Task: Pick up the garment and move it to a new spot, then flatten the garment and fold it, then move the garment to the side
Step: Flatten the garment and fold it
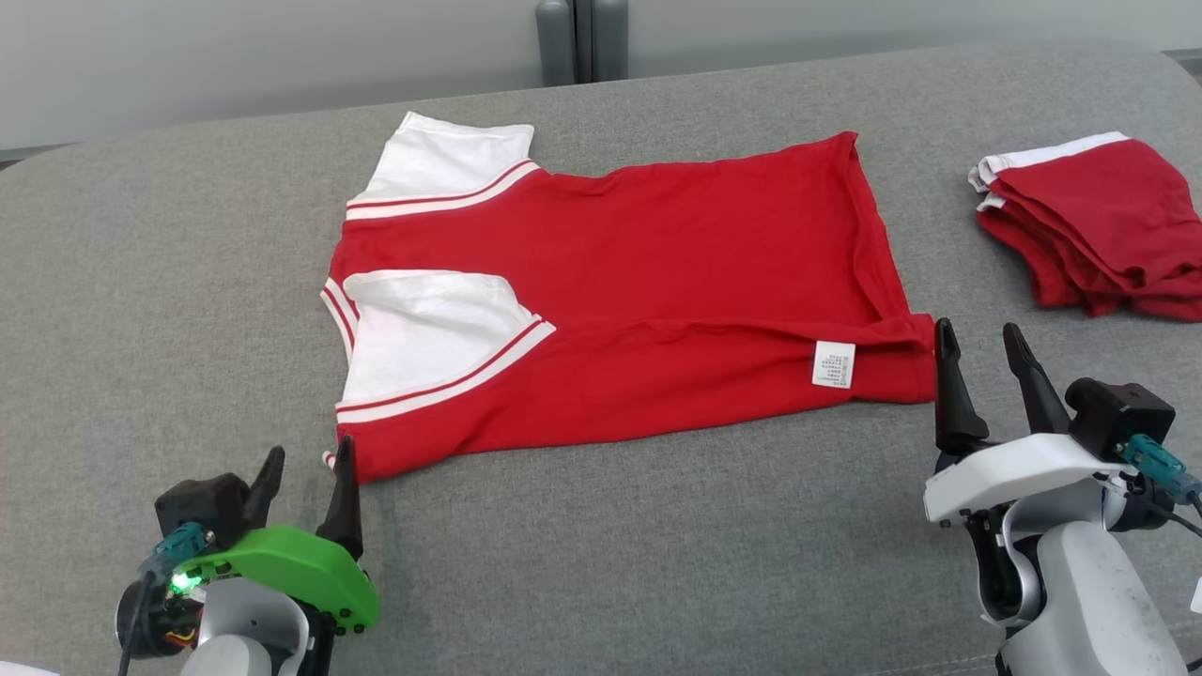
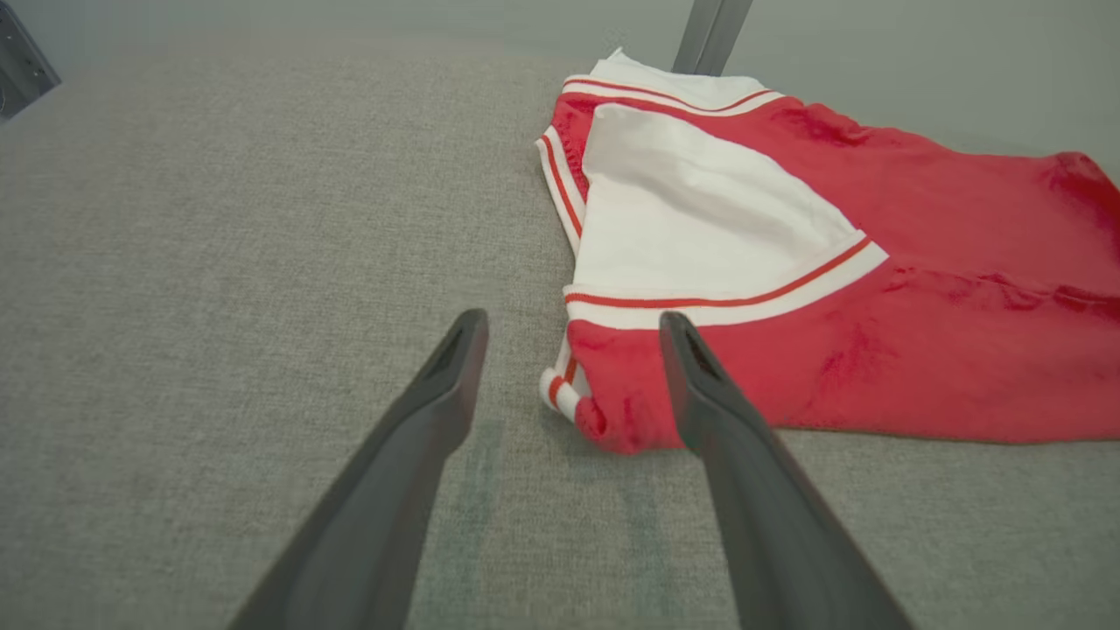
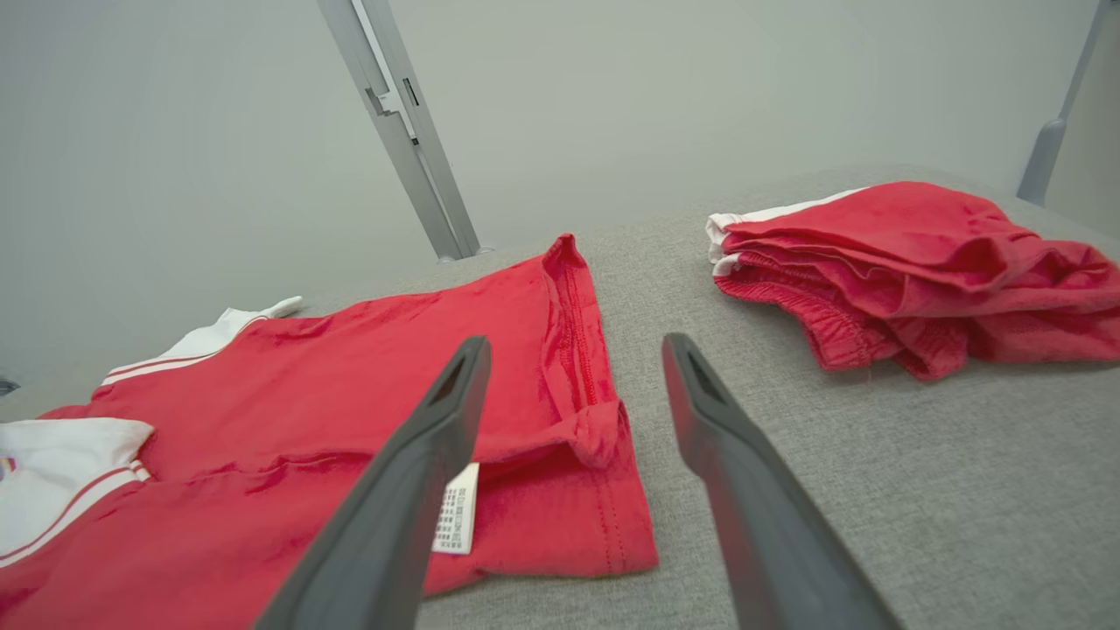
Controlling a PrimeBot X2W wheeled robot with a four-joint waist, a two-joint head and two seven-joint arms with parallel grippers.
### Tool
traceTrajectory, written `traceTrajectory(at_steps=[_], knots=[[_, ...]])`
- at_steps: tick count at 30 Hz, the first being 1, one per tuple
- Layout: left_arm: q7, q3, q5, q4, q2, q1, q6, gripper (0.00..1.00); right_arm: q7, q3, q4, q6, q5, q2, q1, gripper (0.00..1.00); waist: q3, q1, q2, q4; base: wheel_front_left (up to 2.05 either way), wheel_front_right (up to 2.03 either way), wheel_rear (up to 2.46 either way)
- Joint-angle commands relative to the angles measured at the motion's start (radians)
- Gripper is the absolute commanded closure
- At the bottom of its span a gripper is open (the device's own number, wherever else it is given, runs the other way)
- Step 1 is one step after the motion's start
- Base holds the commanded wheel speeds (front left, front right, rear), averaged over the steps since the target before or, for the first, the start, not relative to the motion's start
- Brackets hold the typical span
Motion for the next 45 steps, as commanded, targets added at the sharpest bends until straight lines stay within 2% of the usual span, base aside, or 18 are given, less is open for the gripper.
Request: traceTrajectory(at_steps=[1,5,8,9,10,11,12,20,30,31,32,34,35,36,45], knots=[[0.031,0.005,-0.019,-0.001,0.002,0.012,0.008,0.0,0.007,0.003,-0.011,-0.002,-0.001,-0.003,0.015,0.0,0.004,0.0,0.0,-0.003,0.0,0.0,0.0],[0.114,0.01,-0.066,0.0,-0.006,0.011,0.008,0.0,0.024,0.007,-0.029,-0.002,0.001,-0.003,0.016,0.0,0.021,0.0,0.0,-0.014,0.0,0.0,0.0],[0.132,0.015,-0.085,0.01,-0.005,-0.003,0.006,0.0,0.032,0.009,-0.033,-0.002,-0.003,-0.003,0.01,0.0,0.033,0.0,0.0,-0.022,0.0,0.0,0.0],[0.131,0.017,-0.091,0.014,-0.006,-0.01,0.001,0.23,0.034,0.009,-0.033,-0.002,-0.001,-0.003,0.008,0.0,0.038,0.0,0.0,-0.026,0.0,0.0,0.0],[0.127,0.019,-0.093,0.018,-0.005,-0.015,-0.001,0.6,0.036,0.008,-0.03,-0.002,0.0,-0.003,0.007,0.0,0.041,0.0,0.0,-0.028,0.0,0.0,0.0],[0.121,0.021,-0.094,0.024,-0.004,-0.021,-0.003,0.83,0.042,0.007,-0.024,-0.002,-0.002,-0.003,0.006,0.0,0.045,0.0,0.0,-0.031,0.0,0.0,0.0],[0.116,0.022,-0.096,0.028,-0.004,-0.023,-0.004,1.0,0.045,0.006,-0.019,-0.002,-0.004,-0.003,0.005,0.0,0.047,0.0,0.0,-0.032,0.0,0.0,0.0],[0.071,0.027,-0.108,0.055,-0.011,-0.038,-0.007,1.0,0.103,0.0,0.065,-0.002,-0.037,-0.003,-0.027,0.0,0.059,0.0,0.0,-0.028,0.0,0.0,0.0],[0.038,0.028,-0.128,0.093,-0.018,-0.029,-0.01,1.0,0.175,-0.015,0.271,-0.002,-0.036,-0.003,-0.123,0.0,0.06,0.0,0.0,0.011,0.0,0.0,0.0],[0.036,0.026,-0.129,0.097,-0.02,-0.027,-0.011,1.0,0.178,-0.013,0.287,-0.002,-0.029,-0.003,-0.129,0.16,0.058,0.0,0.0,0.013,0.0,0.0,0.0],[0.035,0.023,-0.13,0.103,-0.021,-0.026,-0.011,1.0,0.183,-0.012,0.307,-0.002,-0.022,-0.003,-0.135,0.55,0.056,0.0,0.0,0.015,0.0,0.0,0.0],[0.028,0.021,-0.13,0.112,-0.024,-0.025,-0.013,1.0,0.183,-0.012,0.334,-0.002,-0.016,-0.003,-0.145,0.74,0.05,0.0,0.0,0.017,0.0,0.0,0.0],[0.023,0.019,-0.131,0.115,-0.026,-0.024,-0.014,1.0,0.178,-0.013,0.348,-0.002,-0.011,-0.003,-0.153,0.94,0.046,0.0,0.0,0.018,0.0,0.0,0.0],[0.016,0.017,-0.131,0.115,-0.027,-0.024,-0.014,1.0,0.176,-0.013,0.357,-0.002,-0.006,-0.002,-0.16,1.0,0.042,0.0,0.0,0.018,0.0,0.0,0.0],[-0.026,0.014,-0.118,0.05,-0.013,-0.041,-0.019,1.0,0.165,-0.031,0.322,-0.002,0.001,-0.004,-0.193,1.0,-0.013,0.0,0.0,0.009,0.0,0.0,0.0]])
